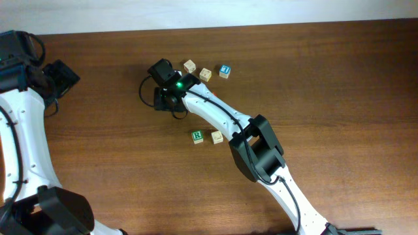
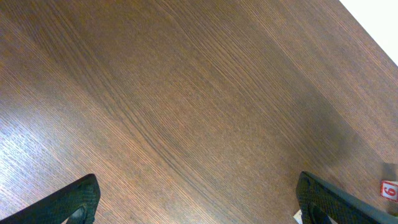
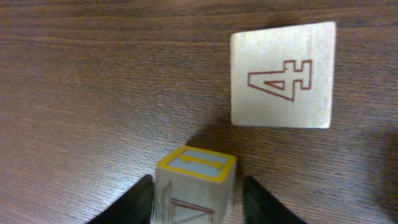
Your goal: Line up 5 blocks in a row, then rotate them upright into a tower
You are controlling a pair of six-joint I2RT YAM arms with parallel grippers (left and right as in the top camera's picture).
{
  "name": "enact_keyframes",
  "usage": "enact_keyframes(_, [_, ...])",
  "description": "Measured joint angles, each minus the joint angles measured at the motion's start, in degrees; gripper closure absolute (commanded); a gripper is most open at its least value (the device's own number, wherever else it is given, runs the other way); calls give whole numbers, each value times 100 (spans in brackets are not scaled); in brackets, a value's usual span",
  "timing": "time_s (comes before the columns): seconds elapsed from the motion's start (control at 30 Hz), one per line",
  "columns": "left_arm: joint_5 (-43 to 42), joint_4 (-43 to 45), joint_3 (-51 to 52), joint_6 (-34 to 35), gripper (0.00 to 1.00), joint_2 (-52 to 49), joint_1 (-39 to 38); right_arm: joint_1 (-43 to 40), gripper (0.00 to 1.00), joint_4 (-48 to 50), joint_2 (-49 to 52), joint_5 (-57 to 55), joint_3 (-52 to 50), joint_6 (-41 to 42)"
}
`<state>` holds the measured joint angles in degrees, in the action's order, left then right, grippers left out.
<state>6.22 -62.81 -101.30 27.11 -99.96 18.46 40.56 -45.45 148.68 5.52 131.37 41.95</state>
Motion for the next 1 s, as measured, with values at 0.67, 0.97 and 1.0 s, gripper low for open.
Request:
enact_keyframes(0.67, [0,0,0,-2,1,0,0,33,62,-3270,0,798,442,-713])
enact_keyframes(0.97, [0,-2,0,0,1,0,0,420,53,-3578,0,743,437,-968])
enact_keyframes(1.0, [0,-2,0,0,1,0,0,422,53,-3578,0,741,437,-988])
